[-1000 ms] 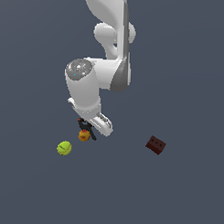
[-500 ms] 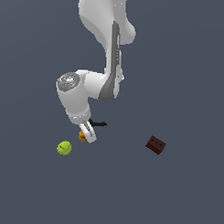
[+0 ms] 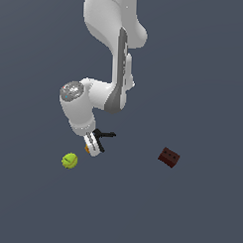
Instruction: Pick up a designated object from a clutter of objects.
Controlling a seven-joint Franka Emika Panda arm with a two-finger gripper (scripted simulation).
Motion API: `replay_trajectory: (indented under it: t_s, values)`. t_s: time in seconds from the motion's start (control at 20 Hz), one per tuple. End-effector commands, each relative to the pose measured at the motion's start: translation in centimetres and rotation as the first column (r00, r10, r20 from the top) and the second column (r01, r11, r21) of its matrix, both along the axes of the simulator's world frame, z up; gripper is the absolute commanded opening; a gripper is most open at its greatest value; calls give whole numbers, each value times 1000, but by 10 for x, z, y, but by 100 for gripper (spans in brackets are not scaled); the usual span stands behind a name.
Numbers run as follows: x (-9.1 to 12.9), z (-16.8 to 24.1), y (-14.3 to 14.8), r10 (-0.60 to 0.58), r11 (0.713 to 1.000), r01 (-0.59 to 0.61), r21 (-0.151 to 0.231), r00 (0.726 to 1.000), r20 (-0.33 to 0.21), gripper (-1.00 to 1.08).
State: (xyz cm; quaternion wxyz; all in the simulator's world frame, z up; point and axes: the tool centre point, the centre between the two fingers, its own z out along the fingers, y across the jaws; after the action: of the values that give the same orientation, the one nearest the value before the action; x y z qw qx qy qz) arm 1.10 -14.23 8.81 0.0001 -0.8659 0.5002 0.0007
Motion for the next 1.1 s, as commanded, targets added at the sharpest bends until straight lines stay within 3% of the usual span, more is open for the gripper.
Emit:
replay_trajectory:
  t_s: [0.0,0.75,0.8,1.05]
  values:
    - [0,-3,0,0,1000,0,0,1000,0,100]
    - [0,-50,-1,-6,1000,6,-1,1000,1,100]
    - [0,-50,-1,-6,1000,6,-1,1000,1,-100]
    - [0,-50,-1,-6,1000,6,-1,1000,1,-100]
